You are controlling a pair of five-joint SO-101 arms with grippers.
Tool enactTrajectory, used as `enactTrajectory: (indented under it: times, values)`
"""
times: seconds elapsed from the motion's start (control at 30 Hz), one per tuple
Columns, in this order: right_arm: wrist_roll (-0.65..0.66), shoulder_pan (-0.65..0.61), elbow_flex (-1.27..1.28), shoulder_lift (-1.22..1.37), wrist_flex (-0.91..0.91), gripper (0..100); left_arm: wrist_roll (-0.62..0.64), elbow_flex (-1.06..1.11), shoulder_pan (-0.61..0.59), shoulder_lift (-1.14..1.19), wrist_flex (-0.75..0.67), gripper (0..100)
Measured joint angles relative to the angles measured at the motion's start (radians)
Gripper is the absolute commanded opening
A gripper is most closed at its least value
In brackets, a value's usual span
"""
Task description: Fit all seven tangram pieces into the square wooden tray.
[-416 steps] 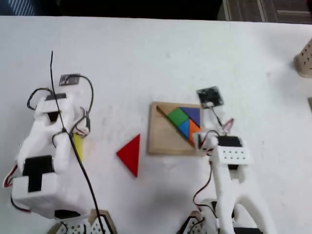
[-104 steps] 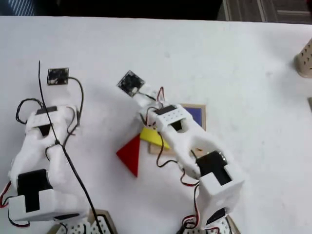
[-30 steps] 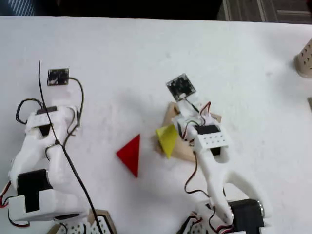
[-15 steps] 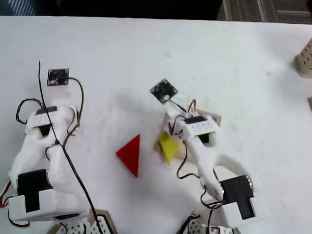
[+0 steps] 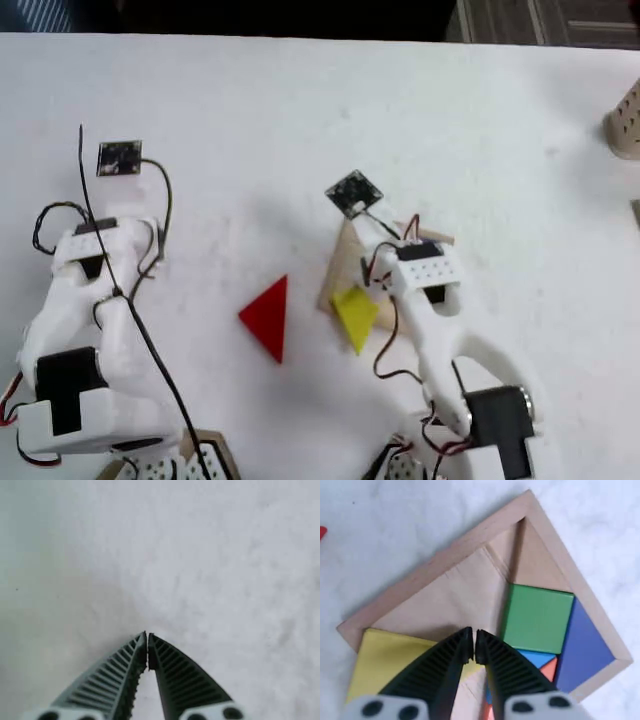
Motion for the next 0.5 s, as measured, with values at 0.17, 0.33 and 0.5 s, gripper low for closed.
enactTrajectory:
  times: [0.17,0.33,0.5]
  values:
    - [0.000,0.043,0.077,-0.140,0.017,1.8,0.000,0.000,0.000,0.000,0.000,2]
    - [0.002,0.094,0.187,-0.324,0.158,1.8,0.000,0.000,0.000,0.000,0.000,2]
    - [0.002,0.014,0.272,-0.396,0.307,1.8,0.000,0.000,0.000,0.000,0.000,2]
